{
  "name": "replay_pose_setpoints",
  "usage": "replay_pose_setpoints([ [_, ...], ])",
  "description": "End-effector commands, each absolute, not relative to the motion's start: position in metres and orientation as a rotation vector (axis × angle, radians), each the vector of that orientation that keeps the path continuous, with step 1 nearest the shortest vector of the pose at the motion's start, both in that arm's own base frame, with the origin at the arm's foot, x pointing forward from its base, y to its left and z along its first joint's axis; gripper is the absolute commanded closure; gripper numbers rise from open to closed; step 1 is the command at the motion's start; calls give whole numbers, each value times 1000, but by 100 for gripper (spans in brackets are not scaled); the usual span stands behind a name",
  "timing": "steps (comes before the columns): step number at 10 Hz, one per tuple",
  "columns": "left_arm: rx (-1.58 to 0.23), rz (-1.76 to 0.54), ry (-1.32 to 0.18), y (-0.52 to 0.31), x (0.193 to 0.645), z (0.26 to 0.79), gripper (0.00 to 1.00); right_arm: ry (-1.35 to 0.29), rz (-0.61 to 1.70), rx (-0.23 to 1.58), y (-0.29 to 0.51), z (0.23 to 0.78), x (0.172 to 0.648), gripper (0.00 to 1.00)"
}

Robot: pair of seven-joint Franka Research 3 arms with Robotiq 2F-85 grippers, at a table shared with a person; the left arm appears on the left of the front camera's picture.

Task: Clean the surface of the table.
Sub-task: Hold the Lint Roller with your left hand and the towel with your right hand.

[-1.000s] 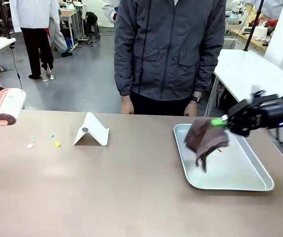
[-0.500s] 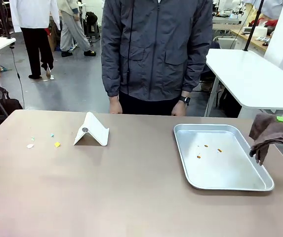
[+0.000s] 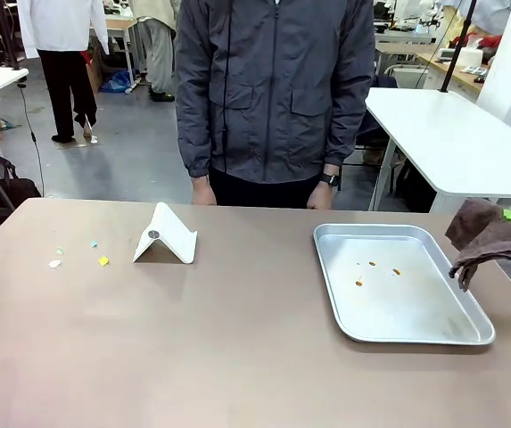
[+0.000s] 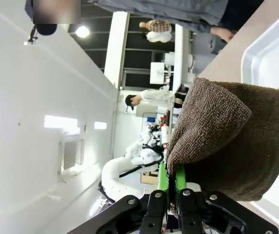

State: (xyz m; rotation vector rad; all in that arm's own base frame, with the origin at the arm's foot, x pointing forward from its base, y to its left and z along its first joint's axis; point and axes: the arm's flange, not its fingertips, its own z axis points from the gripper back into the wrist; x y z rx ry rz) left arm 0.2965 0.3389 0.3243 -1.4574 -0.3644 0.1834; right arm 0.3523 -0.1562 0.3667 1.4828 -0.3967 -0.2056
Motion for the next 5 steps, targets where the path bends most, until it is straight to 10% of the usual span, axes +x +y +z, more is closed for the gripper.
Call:
replay_pose_setpoints([
  [1,-1442,165,-358,342,290,326,100,-373,-235,1475,-153,372,346,100],
  [5,-1442,165,-358,342,290,326,100,-373,-235,1475,-153,372,346,100],
])
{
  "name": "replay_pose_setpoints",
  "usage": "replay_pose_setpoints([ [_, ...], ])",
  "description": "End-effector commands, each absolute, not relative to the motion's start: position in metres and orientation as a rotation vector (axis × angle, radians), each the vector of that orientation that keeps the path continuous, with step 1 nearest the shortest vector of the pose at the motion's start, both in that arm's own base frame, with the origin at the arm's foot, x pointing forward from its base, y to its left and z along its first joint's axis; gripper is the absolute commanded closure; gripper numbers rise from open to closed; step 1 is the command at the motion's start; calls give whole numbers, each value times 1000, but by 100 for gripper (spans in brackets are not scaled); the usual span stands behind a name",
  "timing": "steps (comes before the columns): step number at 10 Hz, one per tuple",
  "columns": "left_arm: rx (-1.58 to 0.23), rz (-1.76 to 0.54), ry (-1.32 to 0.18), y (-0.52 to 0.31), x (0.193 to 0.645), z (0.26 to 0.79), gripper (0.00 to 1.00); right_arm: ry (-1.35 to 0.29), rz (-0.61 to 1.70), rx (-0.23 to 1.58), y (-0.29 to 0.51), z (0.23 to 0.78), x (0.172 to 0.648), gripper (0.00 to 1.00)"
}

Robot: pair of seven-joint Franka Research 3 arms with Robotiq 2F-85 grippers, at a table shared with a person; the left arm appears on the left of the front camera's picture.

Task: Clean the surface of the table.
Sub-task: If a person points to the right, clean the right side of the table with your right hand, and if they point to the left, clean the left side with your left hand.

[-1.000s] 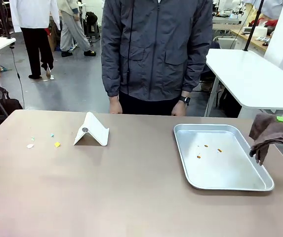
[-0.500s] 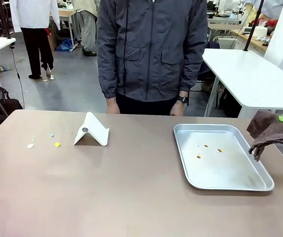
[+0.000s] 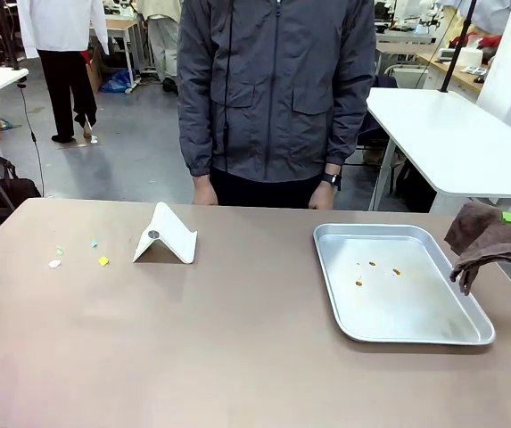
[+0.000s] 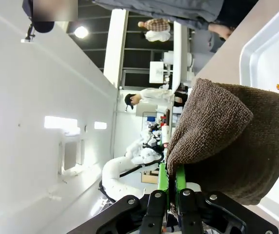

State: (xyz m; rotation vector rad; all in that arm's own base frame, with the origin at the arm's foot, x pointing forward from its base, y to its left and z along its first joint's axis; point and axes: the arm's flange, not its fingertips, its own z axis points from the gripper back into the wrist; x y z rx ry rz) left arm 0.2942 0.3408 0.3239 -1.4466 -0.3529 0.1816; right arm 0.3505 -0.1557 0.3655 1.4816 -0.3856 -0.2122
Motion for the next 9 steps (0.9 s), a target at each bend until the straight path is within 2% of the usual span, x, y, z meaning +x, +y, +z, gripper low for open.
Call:
replay_pose_setpoints([
  [1,-1442,165,-358,342,290,326,100,-373,-235,1475,-153,372,346,100],
  [9,-1442,165,-358,342,290,326,100,-373,-235,1475,-153,372,346,100],
])
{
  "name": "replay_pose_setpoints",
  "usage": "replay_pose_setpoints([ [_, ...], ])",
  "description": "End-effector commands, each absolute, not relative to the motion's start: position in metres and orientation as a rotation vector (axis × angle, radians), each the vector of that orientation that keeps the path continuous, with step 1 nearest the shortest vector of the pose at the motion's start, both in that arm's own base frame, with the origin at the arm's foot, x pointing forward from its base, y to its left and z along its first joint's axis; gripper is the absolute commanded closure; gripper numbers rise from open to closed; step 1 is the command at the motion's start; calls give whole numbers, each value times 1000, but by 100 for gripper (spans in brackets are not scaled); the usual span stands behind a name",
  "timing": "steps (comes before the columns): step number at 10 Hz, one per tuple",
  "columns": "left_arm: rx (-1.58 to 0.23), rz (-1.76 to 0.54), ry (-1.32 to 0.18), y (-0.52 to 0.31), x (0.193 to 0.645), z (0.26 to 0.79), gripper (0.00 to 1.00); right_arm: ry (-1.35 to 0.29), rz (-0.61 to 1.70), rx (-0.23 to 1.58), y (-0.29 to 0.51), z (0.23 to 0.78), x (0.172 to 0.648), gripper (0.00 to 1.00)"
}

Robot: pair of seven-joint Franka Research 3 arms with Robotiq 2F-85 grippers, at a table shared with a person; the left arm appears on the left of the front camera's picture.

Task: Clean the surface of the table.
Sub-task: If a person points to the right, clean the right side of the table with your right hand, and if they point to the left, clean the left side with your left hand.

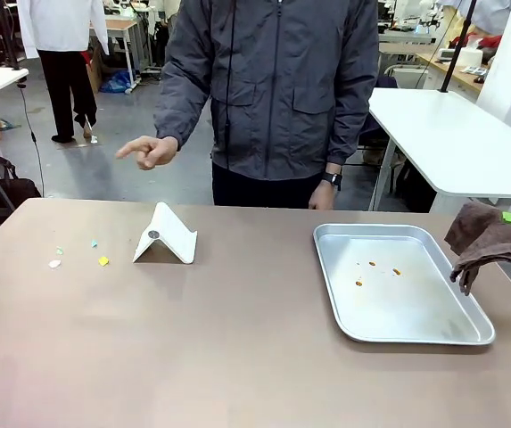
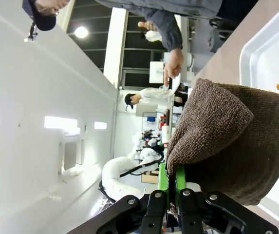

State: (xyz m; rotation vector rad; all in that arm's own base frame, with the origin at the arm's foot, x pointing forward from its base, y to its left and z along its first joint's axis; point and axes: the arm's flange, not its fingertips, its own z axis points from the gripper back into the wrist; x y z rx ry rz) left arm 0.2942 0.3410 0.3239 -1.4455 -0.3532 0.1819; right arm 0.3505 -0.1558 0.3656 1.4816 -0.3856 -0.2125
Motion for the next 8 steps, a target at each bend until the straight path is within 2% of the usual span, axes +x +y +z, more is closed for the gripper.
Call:
replay_pose_setpoints([
  [1,-1442,165,-358,342,290,326,100,-373,-235,1475,-153,372,346,100],
  [6,-1442,165,-358,342,290,326,100,-373,-235,1475,-153,372,346,100],
  [7,-1445,182,-353,341,294,324,80,-373,-235,1475,-153,372,346,100],
  [8,-1356,217,-330,331,302,332,80,-373,-235,1475,-153,372,346,100],
])
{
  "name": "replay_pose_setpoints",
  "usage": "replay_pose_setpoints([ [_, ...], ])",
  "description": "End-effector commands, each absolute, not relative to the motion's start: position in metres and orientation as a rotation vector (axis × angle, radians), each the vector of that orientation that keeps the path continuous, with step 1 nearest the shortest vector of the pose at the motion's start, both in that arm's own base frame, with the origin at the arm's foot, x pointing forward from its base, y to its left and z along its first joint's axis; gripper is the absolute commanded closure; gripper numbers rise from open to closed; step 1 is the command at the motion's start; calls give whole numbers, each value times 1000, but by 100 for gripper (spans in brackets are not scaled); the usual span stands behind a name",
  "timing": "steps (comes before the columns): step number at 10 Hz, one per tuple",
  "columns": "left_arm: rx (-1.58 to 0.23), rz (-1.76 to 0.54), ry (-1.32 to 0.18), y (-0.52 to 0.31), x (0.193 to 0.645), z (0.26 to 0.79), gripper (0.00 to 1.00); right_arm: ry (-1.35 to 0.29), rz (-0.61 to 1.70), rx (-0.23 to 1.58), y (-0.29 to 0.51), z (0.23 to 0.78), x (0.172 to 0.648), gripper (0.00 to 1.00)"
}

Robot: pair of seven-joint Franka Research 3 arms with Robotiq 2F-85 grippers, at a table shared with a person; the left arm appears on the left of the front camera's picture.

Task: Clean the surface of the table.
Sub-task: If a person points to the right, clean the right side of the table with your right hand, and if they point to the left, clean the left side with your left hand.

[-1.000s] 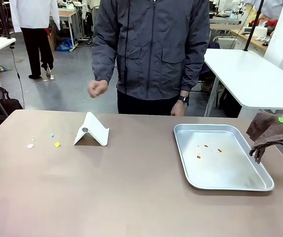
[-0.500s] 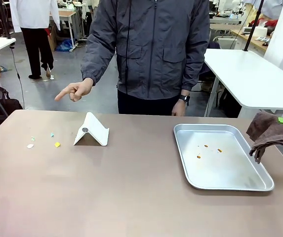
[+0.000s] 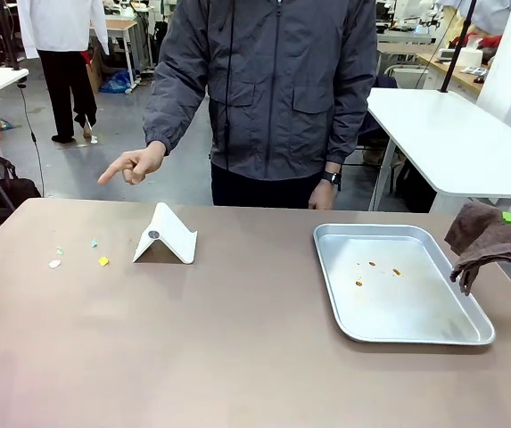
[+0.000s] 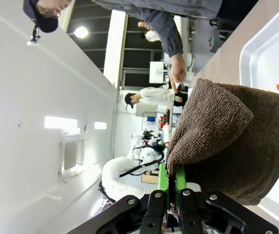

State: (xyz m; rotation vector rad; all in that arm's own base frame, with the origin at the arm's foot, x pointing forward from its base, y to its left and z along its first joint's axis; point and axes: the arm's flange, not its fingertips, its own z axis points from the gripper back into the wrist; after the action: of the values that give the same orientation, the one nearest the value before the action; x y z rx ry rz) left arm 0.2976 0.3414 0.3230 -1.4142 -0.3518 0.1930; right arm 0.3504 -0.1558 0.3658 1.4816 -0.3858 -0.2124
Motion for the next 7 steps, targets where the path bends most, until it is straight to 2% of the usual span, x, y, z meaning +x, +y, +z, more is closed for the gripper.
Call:
replay_pose_setpoints([
  [1,-1289,240,-299,319,312,338,80,-373,-235,1475,-153,372,346,100],
  [7,-1120,389,-231,277,380,344,80,-373,-235,1475,-153,372,346,100],
])
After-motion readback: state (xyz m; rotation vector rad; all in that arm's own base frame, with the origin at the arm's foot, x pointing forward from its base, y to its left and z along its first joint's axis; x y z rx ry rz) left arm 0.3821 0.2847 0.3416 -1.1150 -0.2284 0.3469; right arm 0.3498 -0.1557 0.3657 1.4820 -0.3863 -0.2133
